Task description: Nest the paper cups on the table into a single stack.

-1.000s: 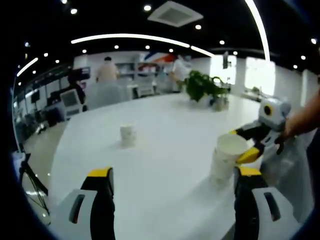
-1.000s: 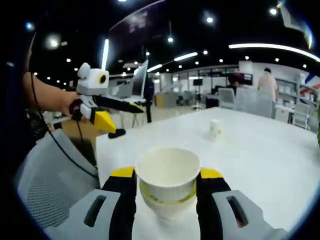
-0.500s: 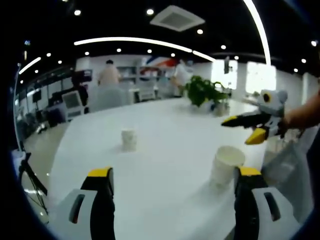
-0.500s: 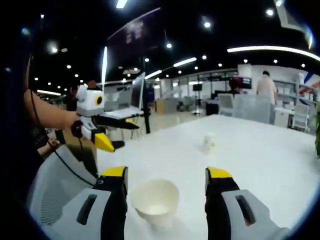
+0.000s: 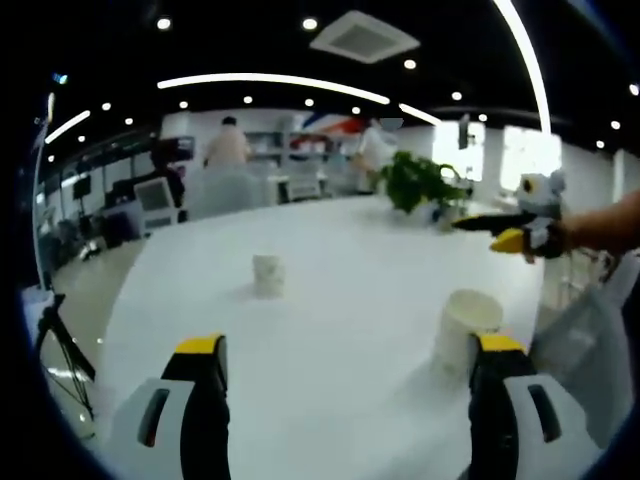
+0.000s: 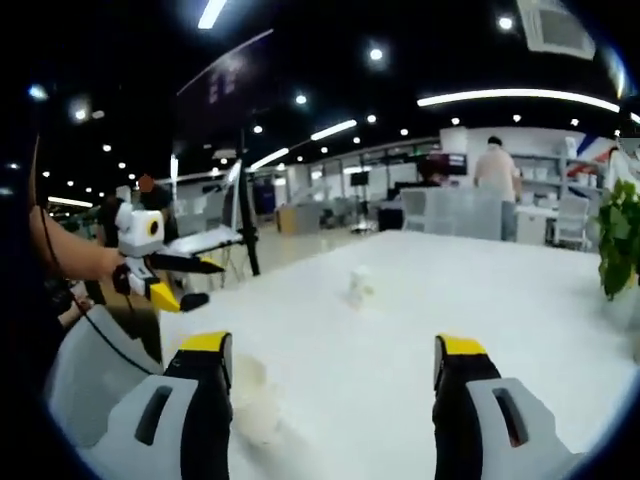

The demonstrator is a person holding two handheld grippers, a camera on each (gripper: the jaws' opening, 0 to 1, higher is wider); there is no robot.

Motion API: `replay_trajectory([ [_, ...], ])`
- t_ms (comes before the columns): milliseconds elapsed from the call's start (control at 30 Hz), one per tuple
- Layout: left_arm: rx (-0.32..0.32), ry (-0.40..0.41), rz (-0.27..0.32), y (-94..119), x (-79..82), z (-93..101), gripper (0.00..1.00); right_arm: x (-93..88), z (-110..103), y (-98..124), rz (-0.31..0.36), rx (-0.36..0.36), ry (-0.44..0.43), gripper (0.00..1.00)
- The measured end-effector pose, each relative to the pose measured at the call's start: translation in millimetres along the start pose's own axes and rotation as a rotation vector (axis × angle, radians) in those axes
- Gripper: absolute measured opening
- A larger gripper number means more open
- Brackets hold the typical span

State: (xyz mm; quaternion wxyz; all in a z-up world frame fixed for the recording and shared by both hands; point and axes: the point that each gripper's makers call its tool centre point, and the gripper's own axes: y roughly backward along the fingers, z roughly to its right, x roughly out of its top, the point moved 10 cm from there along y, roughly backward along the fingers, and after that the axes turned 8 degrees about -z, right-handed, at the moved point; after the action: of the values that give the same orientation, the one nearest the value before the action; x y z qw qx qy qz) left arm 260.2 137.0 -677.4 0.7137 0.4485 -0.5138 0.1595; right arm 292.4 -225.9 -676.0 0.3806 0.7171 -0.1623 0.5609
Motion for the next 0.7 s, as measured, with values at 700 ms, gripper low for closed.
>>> replay_trajectory([
  [700, 0.043, 0.007, -0.012, -1, -11.2, -13.8, 0.99, -32.5, 43, 29, -0.06, -0.149, -0.018, 1.0],
])
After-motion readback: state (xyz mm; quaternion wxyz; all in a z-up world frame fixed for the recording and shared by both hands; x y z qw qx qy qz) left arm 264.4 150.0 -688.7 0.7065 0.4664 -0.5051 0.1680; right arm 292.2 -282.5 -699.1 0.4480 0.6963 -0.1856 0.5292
